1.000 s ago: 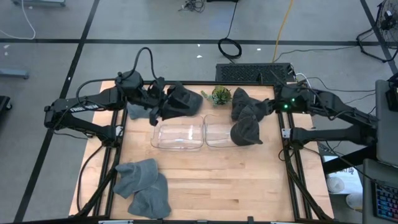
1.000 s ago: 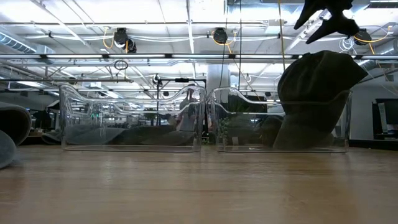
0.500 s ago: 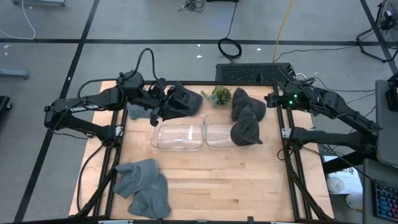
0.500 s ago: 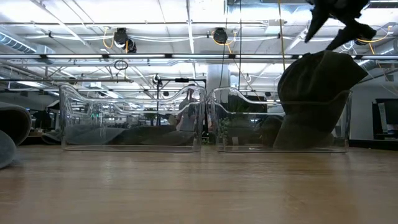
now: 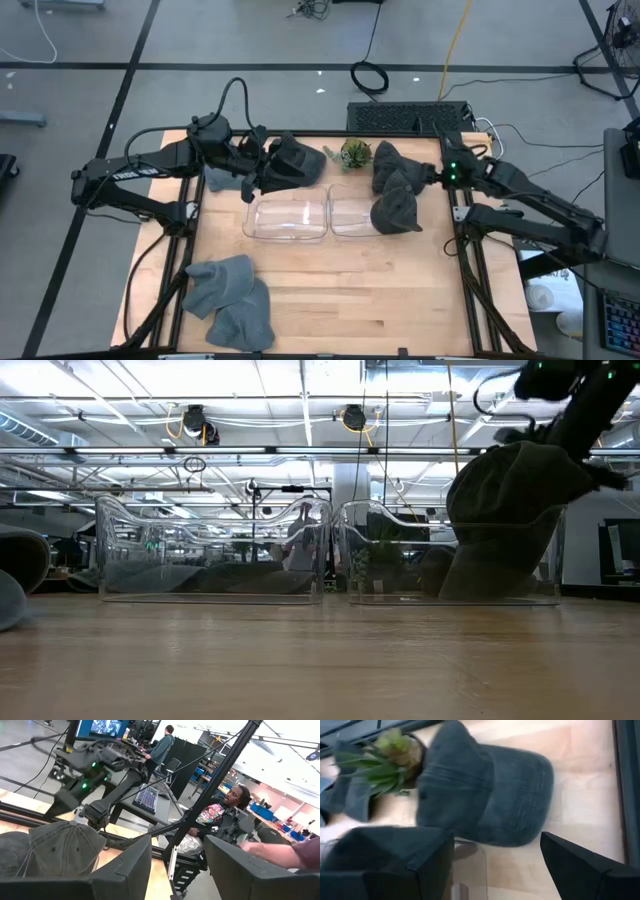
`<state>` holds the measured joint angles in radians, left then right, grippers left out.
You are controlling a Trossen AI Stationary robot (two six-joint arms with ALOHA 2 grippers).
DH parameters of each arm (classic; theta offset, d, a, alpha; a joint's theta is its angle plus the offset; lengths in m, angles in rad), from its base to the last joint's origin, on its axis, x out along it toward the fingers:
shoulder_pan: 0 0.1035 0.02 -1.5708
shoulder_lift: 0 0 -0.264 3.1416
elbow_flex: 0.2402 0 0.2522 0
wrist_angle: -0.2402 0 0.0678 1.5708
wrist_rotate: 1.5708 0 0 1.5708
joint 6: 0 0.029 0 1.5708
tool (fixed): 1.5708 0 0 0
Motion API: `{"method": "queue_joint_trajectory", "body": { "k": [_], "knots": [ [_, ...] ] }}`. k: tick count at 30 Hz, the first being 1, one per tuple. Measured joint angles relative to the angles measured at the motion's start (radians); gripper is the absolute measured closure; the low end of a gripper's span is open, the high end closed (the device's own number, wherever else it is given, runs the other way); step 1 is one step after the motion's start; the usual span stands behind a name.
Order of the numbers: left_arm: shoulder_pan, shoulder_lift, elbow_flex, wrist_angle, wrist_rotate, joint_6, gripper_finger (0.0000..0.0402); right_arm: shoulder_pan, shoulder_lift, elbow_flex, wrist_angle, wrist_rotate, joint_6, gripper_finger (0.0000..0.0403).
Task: Pick & Place hat
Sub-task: Put the right black cap into the right transparent bin
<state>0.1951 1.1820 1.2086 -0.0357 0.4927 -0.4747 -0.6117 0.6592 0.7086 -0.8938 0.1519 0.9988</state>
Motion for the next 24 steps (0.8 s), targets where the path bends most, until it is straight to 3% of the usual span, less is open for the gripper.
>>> {"method": "queue_joint_trajectory", "body": {
  "k": [9, 24],
  "knots": [
    [0.0, 0.0, 0.0, 0.0, 0.0, 0.0, 0.021, -0.086, -0.041, -0.209, 0.197, 0.003, 0.133, 0.0114],
    [0.013, 0.009, 0.0, -0.053, -0.004, -0.004, 0.021, -0.216, -0.07, -0.475, 0.5, -0.057, 0.137, 0.0113]
  ]
}}
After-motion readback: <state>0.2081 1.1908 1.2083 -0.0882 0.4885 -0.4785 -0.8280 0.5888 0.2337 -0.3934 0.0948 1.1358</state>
